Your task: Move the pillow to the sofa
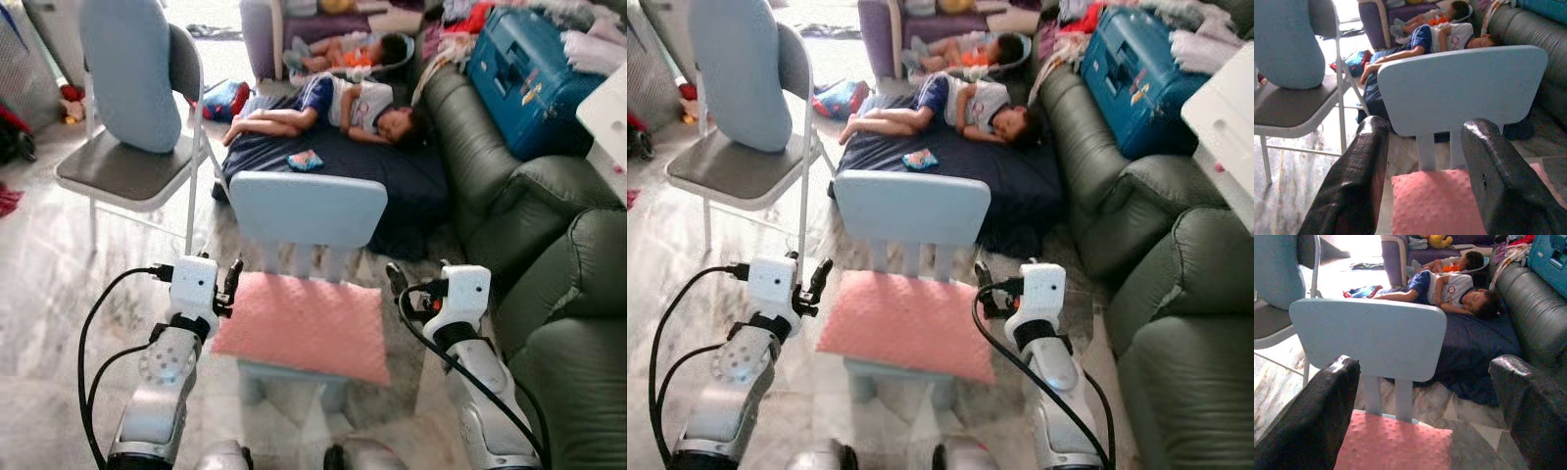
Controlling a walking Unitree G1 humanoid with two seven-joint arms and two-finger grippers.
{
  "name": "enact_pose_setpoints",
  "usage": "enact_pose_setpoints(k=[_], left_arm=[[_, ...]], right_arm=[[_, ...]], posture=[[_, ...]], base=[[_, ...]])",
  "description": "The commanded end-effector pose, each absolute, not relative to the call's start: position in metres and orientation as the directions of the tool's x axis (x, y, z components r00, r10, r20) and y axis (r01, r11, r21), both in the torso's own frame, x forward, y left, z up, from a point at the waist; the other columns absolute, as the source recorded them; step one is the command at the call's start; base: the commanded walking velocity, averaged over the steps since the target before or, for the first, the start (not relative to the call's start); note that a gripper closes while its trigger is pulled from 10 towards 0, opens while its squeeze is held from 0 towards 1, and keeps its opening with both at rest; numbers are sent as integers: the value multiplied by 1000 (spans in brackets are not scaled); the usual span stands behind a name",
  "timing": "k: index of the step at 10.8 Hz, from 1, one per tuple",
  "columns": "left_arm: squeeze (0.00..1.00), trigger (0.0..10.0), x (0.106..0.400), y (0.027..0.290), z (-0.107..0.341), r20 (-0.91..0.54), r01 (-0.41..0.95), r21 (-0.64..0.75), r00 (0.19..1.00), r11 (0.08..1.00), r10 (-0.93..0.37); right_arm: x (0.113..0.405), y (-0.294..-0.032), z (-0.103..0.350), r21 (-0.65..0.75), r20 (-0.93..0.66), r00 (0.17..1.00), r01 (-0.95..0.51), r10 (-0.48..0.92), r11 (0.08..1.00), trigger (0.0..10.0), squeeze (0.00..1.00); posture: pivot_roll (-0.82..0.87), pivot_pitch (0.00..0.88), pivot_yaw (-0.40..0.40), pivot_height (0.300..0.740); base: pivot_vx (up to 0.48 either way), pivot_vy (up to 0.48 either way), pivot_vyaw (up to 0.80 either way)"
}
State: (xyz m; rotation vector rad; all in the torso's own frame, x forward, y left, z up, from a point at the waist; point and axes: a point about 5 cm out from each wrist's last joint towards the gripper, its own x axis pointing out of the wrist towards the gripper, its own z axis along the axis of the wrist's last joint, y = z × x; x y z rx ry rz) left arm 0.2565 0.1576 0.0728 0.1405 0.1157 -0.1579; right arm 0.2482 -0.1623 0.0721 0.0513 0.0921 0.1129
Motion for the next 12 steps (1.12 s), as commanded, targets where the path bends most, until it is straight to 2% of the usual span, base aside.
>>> enact_pose_setpoints(k=[1, 8, 12], left_arm=[[0, 10000, 255, 157, 75, -123, 161, 139, 982, 977, -144], [0, 10000, 252, 157, 75, -130, 155, 143, 982, 978, -137], [0, 10000, 252, 159, 76, -115, 142, 140, 985, 980, -127]], right_arm=[[247, -164, 73, 49, -89, 990, -109, 113, 993, 10000, 0], [247, -164, 74, 46, -89, 988, -120, 124, 992, 10000, 0], [249, -164, 75, 41, -90, 988, -122, 126, 992, 10000, 0]], posture=[[-49, 103, -45, 720], [-49, 115, -50, 582], [-49, 116, -59, 582]], base=[[0, 0, 0], [0, 0, 0], [0, 0, 0]])
